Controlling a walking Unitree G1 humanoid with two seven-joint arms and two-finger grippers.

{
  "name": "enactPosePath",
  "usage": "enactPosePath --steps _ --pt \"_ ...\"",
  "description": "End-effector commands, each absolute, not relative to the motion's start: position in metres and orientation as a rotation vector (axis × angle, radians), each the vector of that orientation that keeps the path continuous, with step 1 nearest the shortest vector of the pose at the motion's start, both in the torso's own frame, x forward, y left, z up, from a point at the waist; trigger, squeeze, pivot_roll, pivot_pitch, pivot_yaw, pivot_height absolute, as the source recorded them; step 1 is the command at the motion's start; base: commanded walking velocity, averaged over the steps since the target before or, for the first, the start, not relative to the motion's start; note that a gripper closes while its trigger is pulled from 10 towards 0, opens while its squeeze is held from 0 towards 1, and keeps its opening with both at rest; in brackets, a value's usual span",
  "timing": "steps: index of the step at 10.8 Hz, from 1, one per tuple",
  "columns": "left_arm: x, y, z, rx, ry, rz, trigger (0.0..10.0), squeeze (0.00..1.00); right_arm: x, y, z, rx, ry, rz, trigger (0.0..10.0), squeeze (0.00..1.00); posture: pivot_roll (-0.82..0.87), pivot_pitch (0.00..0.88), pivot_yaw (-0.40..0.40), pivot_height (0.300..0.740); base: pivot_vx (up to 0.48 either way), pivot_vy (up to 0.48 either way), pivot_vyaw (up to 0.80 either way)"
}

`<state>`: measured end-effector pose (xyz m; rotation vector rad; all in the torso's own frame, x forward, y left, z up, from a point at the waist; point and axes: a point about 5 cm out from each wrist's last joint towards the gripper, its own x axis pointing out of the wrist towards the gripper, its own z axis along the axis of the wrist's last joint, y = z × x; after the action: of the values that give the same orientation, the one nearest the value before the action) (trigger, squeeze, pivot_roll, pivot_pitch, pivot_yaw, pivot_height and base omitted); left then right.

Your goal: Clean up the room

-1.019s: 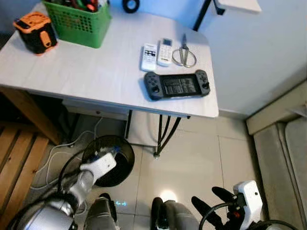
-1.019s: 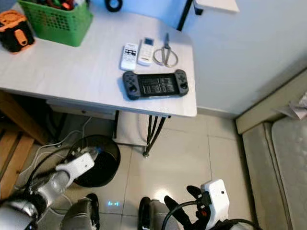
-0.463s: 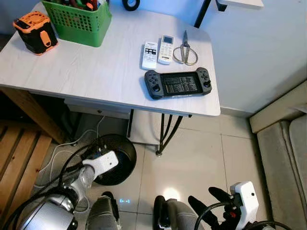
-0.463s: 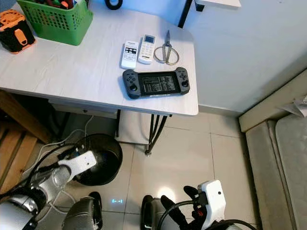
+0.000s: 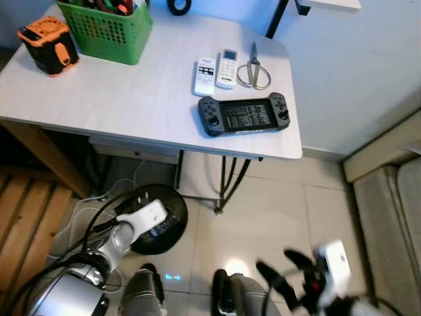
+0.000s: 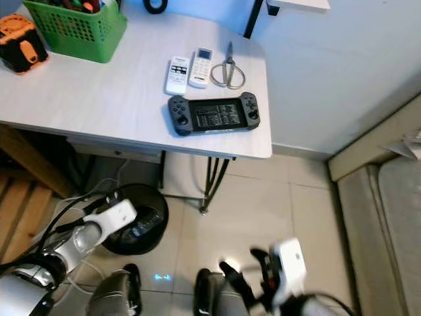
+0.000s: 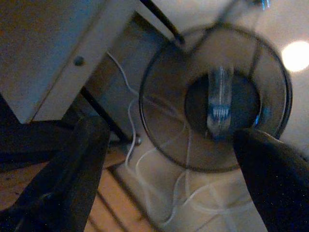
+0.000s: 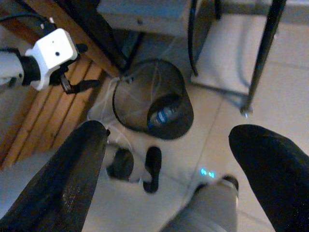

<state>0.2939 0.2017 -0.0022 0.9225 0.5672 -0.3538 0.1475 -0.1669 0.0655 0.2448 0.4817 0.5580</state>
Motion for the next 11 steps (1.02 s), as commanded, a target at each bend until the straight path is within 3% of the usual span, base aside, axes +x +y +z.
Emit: enactPosePath --steps 1,3,6,8,10,11 --pt "0.29 0.193 -0.006 0.82 0.553 -0.354 10.0 0.0 0.148 -0.172 0.06 0.236 0.494 0.524 10.0 0.59 -0.11 0.185 -0.085 0.716 0.0 0.0 0.0" --pt "0.289 0.173 -0.001 0.54 0.419 -0.288 10.0 0.0 0.173 -0.169 0.059 0.245 0.422 0.508 10.0 0.6 -0.06 0.109 -0.059 0.716 0.0 0.0 0.0" --pt "0.269 0.136 0.062 0.287 0.193 -0.41 10.0 0.0 0.197 -0.178 0.055 0.235 0.373 0.497 10.0 0.6 0.01 0.0 -0.006 0.716 0.0 0.0 0.0" --pt "0.277 0.136 0.082 0.239 0.211 -0.392 10.0 0.0 0.212 -0.181 0.053 0.221 0.353 0.495 10.0 0.6 0.03 0.0 0.0 0.716 0.0 0.0 0.0" --pt "0.279 0.141 0.11 0.152 0.047 -0.303 10.0 0.0 0.217 -0.187 0.056 0.199 0.332 0.481 10.0 0.6 0.04 0.0 0.001 0.716 0.0 0.0 0.0" --pt "0.276 0.15 0.128 0.145 -0.045 -0.186 10.0 0.0 0.228 -0.205 0.074 0.161 0.214 0.364 10.0 0.6 0.02 0.0 -0.006 0.716 0.0 0.0 0.0"
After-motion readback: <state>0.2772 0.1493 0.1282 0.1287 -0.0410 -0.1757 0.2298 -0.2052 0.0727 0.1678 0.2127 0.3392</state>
